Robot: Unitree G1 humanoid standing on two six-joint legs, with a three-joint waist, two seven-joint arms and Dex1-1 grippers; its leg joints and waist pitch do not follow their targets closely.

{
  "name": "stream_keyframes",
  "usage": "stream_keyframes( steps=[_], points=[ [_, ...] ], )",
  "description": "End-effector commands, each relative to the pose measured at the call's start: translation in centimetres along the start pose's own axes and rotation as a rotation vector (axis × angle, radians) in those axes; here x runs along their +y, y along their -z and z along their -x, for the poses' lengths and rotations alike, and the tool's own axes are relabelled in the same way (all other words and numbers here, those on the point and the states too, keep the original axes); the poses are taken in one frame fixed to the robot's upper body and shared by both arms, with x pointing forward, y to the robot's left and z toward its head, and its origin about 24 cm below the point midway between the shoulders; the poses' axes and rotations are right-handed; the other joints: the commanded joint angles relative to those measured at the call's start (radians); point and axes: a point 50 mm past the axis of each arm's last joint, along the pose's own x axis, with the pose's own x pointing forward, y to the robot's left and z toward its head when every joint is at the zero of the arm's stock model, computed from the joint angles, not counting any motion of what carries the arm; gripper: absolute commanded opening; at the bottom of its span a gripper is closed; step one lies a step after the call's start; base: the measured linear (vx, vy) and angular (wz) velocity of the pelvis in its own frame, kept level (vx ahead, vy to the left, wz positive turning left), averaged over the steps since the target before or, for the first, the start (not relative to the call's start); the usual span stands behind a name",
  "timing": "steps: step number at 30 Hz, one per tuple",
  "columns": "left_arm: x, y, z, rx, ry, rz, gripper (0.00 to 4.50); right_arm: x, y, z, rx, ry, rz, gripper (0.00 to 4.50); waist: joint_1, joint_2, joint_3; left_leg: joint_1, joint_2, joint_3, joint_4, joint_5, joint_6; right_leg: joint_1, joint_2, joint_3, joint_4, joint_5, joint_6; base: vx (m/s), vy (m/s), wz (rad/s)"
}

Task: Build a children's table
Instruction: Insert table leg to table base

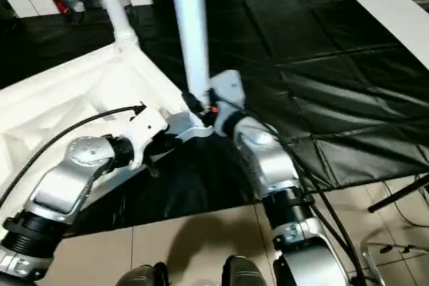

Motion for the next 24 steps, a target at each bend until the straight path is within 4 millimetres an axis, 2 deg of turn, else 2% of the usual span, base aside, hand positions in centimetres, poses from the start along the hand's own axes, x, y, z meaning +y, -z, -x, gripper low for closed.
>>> stream_keyframes(
  steps=[1,2,4,8,10,14,15,17,18,20,22,23,24],
  points=[
    [1.6,0.3,1.2,0.027,-0.083,-0.034,0.0,-0.1,5.5,2.1,0.217,-0.003,-0.105,1.9,0.003,0.004,-0.087,-0.015,0.048,-0.007,-0.041,-0.01,0.123,0.072,-0.092,0.06,-0.063,0.056,-0.274,0.0,0.0,0.0],
    [1.6,0.4,1.2,0.03,-0.074,-0.042,0.0,0.0,5.6,2.4,0.219,-0.026,-0.102,1.9,0.004,0.003,-0.088,-0.014,0.049,-0.008,-0.04,-0.005,0.134,0.073,-0.093,0.058,-0.061,0.075,-0.277,0.0,0.0,0.0],
    [1.6,0.4,1.2,0.031,-0.07,-0.044,0.0,0.0,5.6,2.5,0.221,-0.036,-0.099,1.9,0.003,0.002,-0.087,-0.015,0.048,-0.008,-0.04,-0.018,0.139,0.074,-0.093,0.056,-0.062,0.054,-0.278,0.0,0.0,0.0],
    [1.6,0.4,1.3,0.027,-0.066,-0.047,0.0,0.1,6.0,2.9,0.264,-0.089,-0.042,1.9,-0.004,0.001,-0.085,-0.01,0.049,-0.007,-0.041,-0.077,0.112,0.07,-0.092,0.055,-0.075,-0.087,-0.266,0.0,0.0,0.0],
    [1.6,0.5,1.2,0.025,-0.055,-0.05,0.0,0.3,6.6,3.3,0.324,-0.143,0.04,1.9,-0.001,0.002,-0.087,-0.009,0.05,-0.006,-0.039,-0.066,0.109,0.07,-0.091,0.055,-0.074,-0.084,-0.264,0.0,0.0,0.0],
    [1.2,0.4,1.2,0.012,0.011,-0.077,0.0,0.3,7.2,3.5,0.383,-0.168,0.068,1.9,-0.001,0.0,-0.096,-0.014,0.046,-0.007,-0.035,-0.022,0.132,0.074,-0.089,0.054,-0.064,0.008,-0.269,0.0,0.0,0.0],
    [1.1,0.3,1.3,0.009,0.036,-0.096,0.0,0.2,7.1,3.4,0.395,-0.179,0.083,1.9,-0.004,-0.011,-0.096,-0.014,0.046,-0.005,-0.035,-0.023,0.136,0.075,-0.089,0.054,-0.065,0.014,-0.269,0.0,0.0,0.0],
    [0.9,0.3,1.4,0.011,0.081,-0.134,0.0,-0.1,6.9,3.4,0.413,-0.199,0.106,1.9,-0.002,-0.002,-0.096,-0.012,0.047,-0.007,-0.036,-0.03,0.137,0.072,-0.088,0.052,-0.065,-0.007,-0.266,0.0,0.0,0.0],
    [0.8,0.4,1.5,0.011,0.122,-0.162,0.0,-0.3,6.6,3.5,0.424,-0.223,0.114,1.9,-0.004,-0.006,-0.093,-0.011,0.048,-0.005,-0.037,-0.043,0.136,0.07,-0.088,0.052,-0.069,-0.024,-0.262,0.0,0.0,0.0],
    [0.8,0.4,1.6,0.004,0.17,-0.202,0.0,-0.5,6.3,3.6,0.441,-0.262,0.124,1.9,-0.002,-0.005,-0.093,-0.008,0.05,-0.007,-0.039,-0.066,0.13,0.069,-0.087,0.051,-0.071,-0.052,-0.259,0.0,0.0,0.0],
    [0.7,0.4,1.7,0.0,0.229,-0.237,0.0,-0.7,6.1,3.9,0.465,-0.318,0.132,1.9,-0.004,-0.011,-0.089,-0.007,0.053,-0.005,-0.041,-0.077,0.124,0.066,-0.088,0.053,-0.071,-0.062,-0.256,0.0,0.0,0.0],
    [0.7,0.4,1.7,0.002,0.243,-0.244,0.0,-0.8,6.0,4.0,0.472,-0.336,0.134,1.9,-0.003,-0.009,-0.089,-0.005,0.053,-0.006,-0.041,-0.082,0.124,0.066,-0.088,0.053,-0.072,-0.067,-0.255,0.0,0.0,0.0],
    [0.7,0.4,1.8,0.001,0.257,-0.252,0.0,-0.8,6.0,4.1,0.479,-0.352,0.133,1.9,-0.003,-0.011,-0.087,-0.005,0.055,-0.005,-0.042,-0.079,0.121,0.063,-0.088,0.054,-0.07,-0.056,-0.259,0.0,0.0,0.0]
  ],
)
